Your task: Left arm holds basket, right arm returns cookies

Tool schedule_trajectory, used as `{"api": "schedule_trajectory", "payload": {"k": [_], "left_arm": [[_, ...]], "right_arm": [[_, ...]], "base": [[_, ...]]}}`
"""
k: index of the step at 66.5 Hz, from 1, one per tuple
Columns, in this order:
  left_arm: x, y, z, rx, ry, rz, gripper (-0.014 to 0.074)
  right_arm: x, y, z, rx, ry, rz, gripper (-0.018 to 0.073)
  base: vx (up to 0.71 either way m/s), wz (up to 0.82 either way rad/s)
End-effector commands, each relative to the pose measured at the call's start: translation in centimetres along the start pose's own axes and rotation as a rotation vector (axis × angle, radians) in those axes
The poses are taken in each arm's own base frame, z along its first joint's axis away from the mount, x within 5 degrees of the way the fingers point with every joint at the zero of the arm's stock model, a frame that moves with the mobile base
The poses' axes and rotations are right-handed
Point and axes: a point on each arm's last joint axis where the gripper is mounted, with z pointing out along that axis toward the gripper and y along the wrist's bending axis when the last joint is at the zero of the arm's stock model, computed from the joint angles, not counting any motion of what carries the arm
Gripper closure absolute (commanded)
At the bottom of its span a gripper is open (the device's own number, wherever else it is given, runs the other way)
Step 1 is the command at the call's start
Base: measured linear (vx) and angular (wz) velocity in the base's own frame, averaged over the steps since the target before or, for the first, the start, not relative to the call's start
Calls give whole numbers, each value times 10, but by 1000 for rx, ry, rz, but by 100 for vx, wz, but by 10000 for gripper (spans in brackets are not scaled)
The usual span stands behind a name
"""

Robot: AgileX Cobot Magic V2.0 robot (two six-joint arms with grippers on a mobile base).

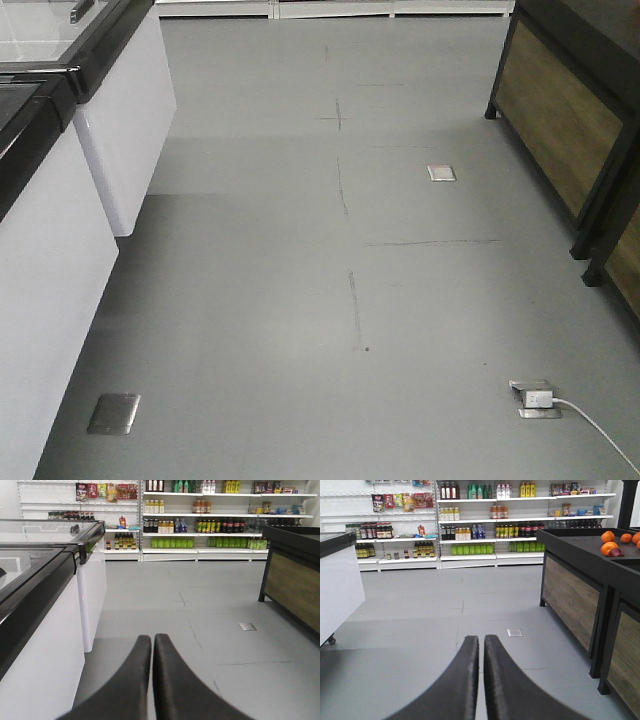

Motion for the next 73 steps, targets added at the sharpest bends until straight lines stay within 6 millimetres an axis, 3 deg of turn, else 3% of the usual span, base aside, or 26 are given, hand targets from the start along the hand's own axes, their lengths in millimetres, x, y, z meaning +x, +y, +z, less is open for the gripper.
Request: {"api": "schedule_trajectory", "payload": {"k": [1,37,58,73], "left_arm": [[-20,-1,-4,8,-134,-1,602],[-23,-1,-5,10,-161,-16,602],[-88,-6,-14,12,-283,32,602],[-132,-9,13,8,-128,37,602]], "right_arm": [[-2,0,0,3,-73,-20,566],[-2,0,0,3,-73,-20,566],[-2,0,0,3,-73,-20,566],[-2,0,0,3,-73,-20,566]], "base": [[0,0],[0,0],[0,0],[0,0]]}}
